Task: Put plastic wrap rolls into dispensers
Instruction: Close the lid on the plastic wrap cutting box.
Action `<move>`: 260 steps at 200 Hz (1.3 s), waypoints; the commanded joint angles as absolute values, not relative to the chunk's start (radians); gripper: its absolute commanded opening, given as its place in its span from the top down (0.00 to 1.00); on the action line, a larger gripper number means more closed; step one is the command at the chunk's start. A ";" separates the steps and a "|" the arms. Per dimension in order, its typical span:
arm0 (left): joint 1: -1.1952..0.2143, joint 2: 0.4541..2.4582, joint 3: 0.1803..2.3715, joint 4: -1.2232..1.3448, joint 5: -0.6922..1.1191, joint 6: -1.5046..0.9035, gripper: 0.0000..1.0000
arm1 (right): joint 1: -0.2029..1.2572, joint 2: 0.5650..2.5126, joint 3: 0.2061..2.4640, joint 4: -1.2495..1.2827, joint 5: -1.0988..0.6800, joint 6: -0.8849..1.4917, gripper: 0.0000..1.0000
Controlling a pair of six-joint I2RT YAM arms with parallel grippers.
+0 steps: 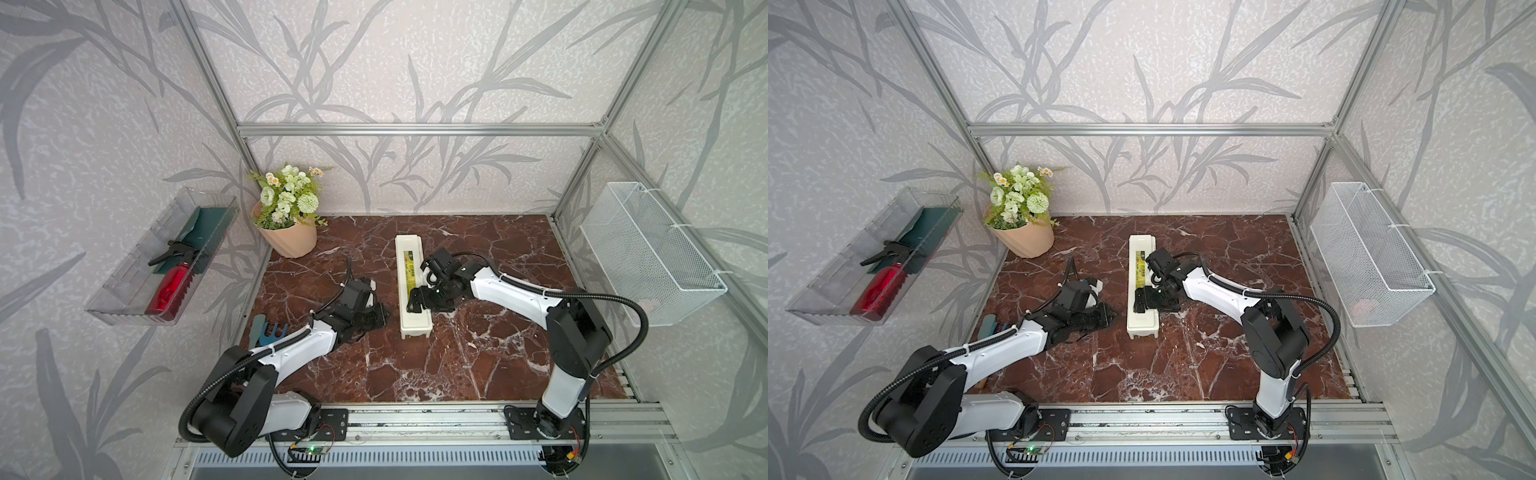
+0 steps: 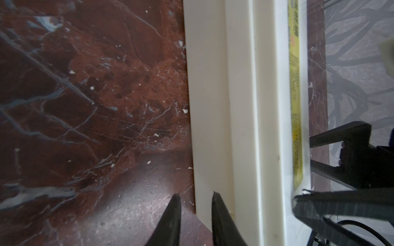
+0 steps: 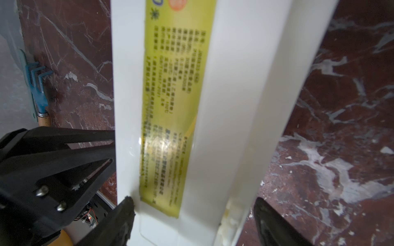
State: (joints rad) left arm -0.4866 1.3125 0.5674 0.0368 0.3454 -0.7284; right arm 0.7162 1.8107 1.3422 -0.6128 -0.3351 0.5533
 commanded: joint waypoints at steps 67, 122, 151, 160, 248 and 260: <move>-0.480 1.476 0.531 0.295 0.502 -0.786 0.76 | 0.747 1.880 1.423 -0.729 -0.273 0.535 0.16; -0.481 1.466 0.468 0.476 0.562 -0.823 0.77 | 0.747 1.905 1.448 -0.782 -0.261 0.519 0.22; -0.482 1.494 0.450 0.572 0.606 -0.842 0.77 | 0.749 1.926 1.487 -0.844 -0.249 0.488 0.19; -0.481 1.510 0.448 0.598 0.615 -0.850 0.77 | 0.751 1.927 1.490 -0.849 -0.250 0.487 0.18; -0.479 1.500 0.483 0.457 0.569 -0.805 0.63 | 0.756 1.923 1.502 -0.855 -0.224 0.477 0.08; -0.477 1.461 0.513 0.319 0.514 -0.760 0.53 | 0.745 1.909 1.507 -0.858 -0.225 0.466 0.05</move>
